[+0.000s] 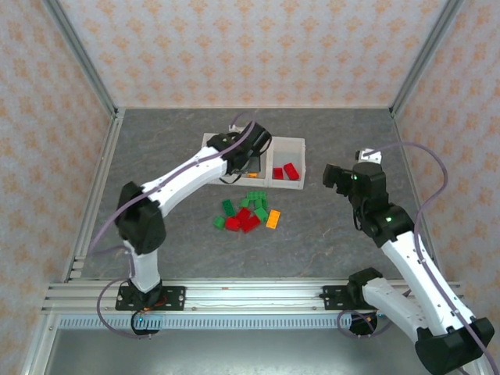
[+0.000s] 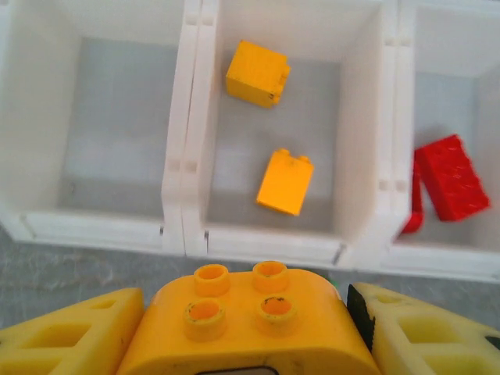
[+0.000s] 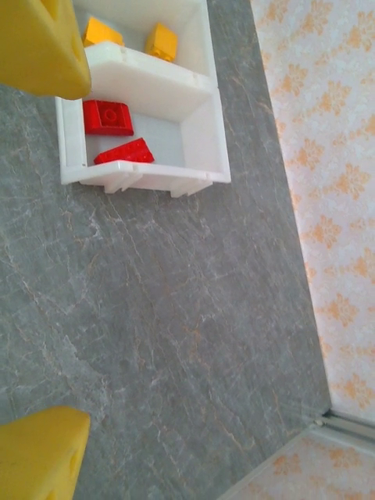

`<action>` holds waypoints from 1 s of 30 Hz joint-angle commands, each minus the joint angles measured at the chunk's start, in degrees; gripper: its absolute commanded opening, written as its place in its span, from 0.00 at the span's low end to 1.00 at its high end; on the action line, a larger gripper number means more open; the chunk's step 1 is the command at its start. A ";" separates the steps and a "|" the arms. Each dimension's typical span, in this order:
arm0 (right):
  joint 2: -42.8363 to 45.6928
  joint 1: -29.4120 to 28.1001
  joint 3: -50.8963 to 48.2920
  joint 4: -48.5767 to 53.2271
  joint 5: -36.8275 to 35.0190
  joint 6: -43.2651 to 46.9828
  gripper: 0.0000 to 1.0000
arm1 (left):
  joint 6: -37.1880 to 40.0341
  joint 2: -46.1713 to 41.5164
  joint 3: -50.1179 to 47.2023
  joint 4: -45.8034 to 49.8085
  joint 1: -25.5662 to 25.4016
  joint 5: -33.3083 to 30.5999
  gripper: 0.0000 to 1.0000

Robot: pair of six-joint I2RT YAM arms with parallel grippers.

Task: Sort the legos into containers by color
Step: Place the lego in the container.

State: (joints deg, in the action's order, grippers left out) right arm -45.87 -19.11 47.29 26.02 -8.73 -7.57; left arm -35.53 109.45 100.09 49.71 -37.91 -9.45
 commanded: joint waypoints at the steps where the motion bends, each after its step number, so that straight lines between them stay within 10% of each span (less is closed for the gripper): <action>1: 2.36 -0.10 -0.53 1.02 -4.85 -0.52 1.00 | 5.41 5.25 5.88 0.14 1.44 0.53 0.41; 16: 7.70 -0.11 1.71 5.19 -7.59 1.44 1.00 | 7.44 25.25 28.88 -0.22 7.72 8.51 0.43; 30: 10.70 -0.09 0.35 5.19 -8.73 1.28 1.00 | 6.32 24.31 28.84 -6.17 8.41 16.28 0.77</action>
State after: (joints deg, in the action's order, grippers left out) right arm -36.07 -19.11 47.24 31.29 -15.66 -6.63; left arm -29.02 135.17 127.46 44.88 -29.26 4.97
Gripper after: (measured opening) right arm 0.998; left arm 0.749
